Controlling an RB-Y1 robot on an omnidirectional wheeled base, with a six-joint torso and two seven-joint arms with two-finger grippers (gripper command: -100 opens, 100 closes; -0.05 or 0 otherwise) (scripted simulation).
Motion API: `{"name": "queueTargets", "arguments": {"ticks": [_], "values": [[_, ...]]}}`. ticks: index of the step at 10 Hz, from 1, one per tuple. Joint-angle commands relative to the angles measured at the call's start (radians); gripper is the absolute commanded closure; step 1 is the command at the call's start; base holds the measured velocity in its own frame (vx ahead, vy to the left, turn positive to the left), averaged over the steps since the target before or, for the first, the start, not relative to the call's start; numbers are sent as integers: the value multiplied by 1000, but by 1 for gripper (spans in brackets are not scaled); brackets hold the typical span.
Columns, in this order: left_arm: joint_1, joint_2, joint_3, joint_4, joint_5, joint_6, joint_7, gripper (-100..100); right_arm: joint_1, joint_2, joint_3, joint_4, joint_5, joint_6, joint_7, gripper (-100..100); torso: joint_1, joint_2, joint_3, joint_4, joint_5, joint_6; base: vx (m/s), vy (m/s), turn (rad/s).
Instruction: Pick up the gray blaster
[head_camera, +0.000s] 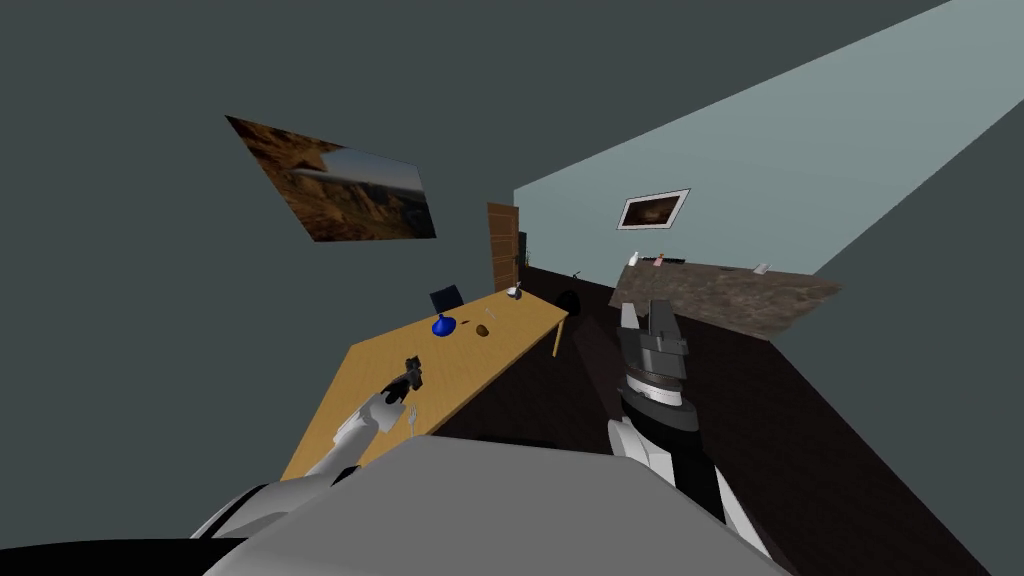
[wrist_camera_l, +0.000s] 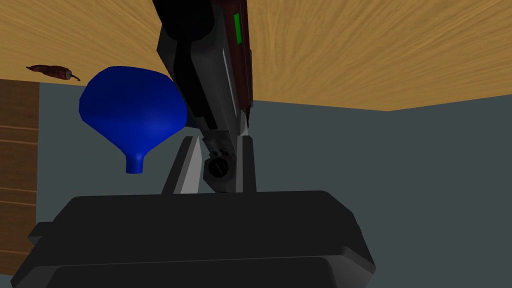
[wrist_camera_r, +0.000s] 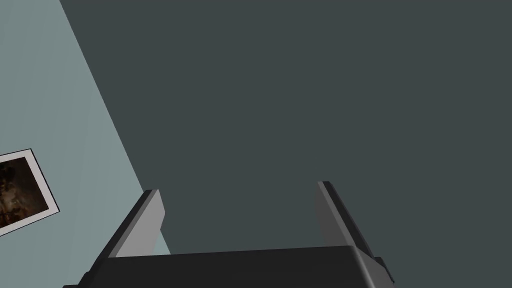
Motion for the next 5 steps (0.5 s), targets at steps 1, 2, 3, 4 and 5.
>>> {"name": "queueTargets", "arguments": {"ticks": [1, 2, 3, 4, 5], "values": [[9, 3, -23, -28, 10, 19, 10, 100, 0, 0, 0, 0, 0, 0, 0, 0, 0, 0, 0, 0, 0, 0, 0, 0, -42], [-29, -4, -64, -29, 11, 34, 1, 100, 0, 0, 0, 0, 0, 0, 0, 0, 0, 0, 0, 0, -1, 0, 9, 11, 315], [-29, -4, -71, -29, 11, 34, 1, 100, 0, 0, 0, 0, 0, 0, 0, 0, 0, 0, 0, 0, -1, -2, 11, 2, 220], [-67, -11, -107, -31, 12, 49, -7, 100, 0, 0, 0, 0, 0, 0, 0, 0, 0, 1, 0, 0, -1, -2, 10, 11, 391], [-67, -11, -119, -31, 12, 49, -7, 100, 0, 0, 0, 0, 0, 0, 0, 0, 0, 1, 1, 0, -2, -3, 10, 2, 164]]}}
